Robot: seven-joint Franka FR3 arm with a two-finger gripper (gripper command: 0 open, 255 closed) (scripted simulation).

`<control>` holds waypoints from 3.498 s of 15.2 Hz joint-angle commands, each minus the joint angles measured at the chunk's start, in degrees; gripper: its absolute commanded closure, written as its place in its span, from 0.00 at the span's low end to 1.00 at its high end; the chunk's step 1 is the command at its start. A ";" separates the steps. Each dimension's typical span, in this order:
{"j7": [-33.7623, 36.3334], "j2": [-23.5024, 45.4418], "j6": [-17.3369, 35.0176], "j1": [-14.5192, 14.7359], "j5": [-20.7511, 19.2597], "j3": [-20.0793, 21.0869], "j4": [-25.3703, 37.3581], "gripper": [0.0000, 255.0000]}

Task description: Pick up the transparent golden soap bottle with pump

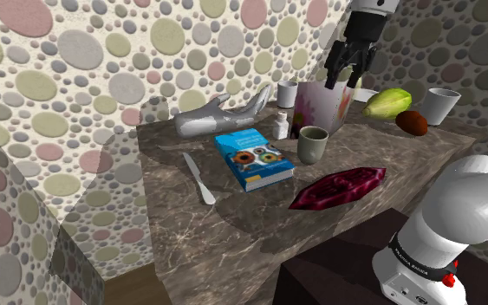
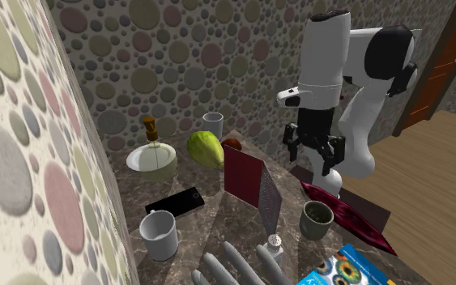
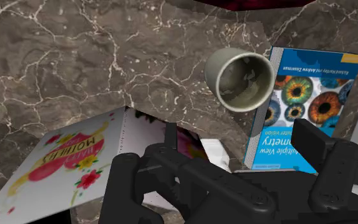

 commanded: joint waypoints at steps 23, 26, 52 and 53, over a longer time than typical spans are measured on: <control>-18.64 18.36 30.11 -6.58 -7.67 -18.94 5.45 0.00; -21.60 22.17 33.45 -6.58 -6.32 -21.90 8.28 0.00; -41.11 42.78 46.89 -6.75 13.19 -34.66 21.41 1.00; -41.14 42.82 46.88 -6.75 13.23 -34.67 21.44 1.00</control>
